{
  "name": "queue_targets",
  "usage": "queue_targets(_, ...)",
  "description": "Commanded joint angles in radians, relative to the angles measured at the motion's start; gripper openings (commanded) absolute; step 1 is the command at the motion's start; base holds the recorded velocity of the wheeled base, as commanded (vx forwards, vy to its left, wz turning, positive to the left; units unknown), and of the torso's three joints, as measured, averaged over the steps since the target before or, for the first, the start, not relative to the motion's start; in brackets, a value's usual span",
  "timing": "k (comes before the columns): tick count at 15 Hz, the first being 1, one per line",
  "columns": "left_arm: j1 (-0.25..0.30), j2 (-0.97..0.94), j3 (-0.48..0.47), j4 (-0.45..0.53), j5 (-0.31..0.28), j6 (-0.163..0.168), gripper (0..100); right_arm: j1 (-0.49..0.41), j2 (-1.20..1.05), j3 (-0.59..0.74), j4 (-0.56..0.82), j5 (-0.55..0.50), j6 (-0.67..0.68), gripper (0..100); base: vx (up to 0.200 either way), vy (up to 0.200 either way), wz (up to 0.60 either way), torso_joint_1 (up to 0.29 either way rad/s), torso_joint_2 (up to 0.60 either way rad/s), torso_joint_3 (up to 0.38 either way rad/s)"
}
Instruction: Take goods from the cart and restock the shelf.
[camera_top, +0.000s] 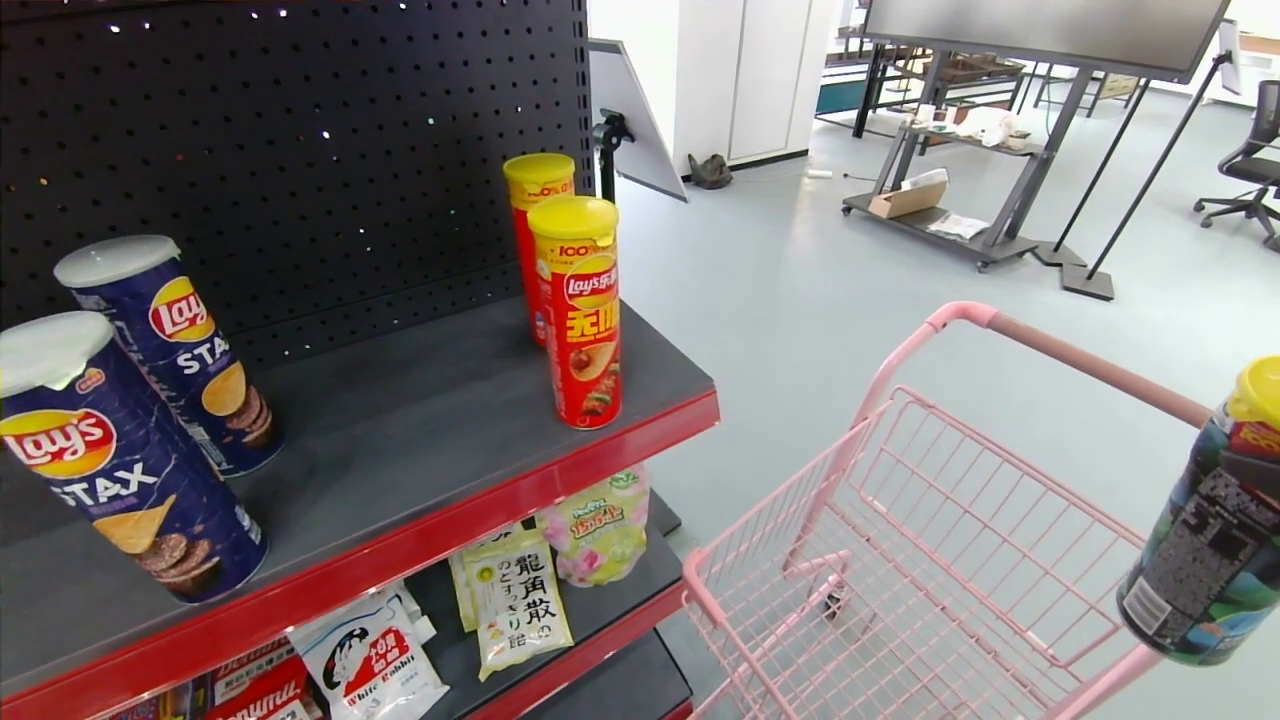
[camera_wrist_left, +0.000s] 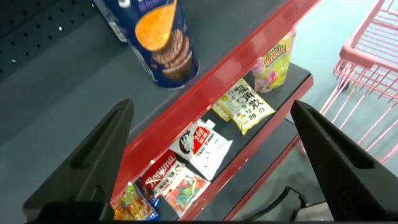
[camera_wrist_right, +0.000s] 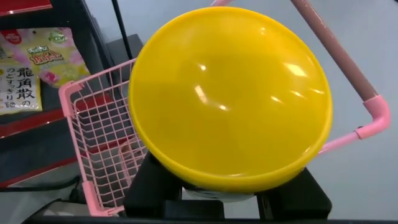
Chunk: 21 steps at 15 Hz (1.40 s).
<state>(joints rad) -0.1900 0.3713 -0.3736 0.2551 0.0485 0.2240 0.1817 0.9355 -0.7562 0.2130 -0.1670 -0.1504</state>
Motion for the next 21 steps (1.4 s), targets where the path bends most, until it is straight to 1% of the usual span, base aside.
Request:
queue_targets(1,0.000,0.000,-0.004,0.000,0.001,0.000,100,-0.001,-0.007,0.001,0.000,0.000,-0.001,0,0.000,0.000,0.00,0.163,-0.39,-0.227)
queue_targets(14,0.000,0.001,-0.018,0.000,0.002,-0.002,100,0.001,-0.006,0.008,-0.003,0.003,-0.001,0,0.000,0.000,0.00,0.157,-0.37,-0.209)
queue_targets(16,0.000,0.005,-0.018,0.000,0.002,-0.003,100,0.001,-0.007,0.009,-0.001,0.001,-0.001,0,0.000,0.000,0.00,0.023,-0.08,-0.033)
queue_targets(21,0.000,0.009,-0.039,0.001,0.008,-0.002,100,-0.001,-0.018,0.038,-0.003,0.000,-0.001,0,0.000,0.000,0.60,0.006,0.00,-0.003)
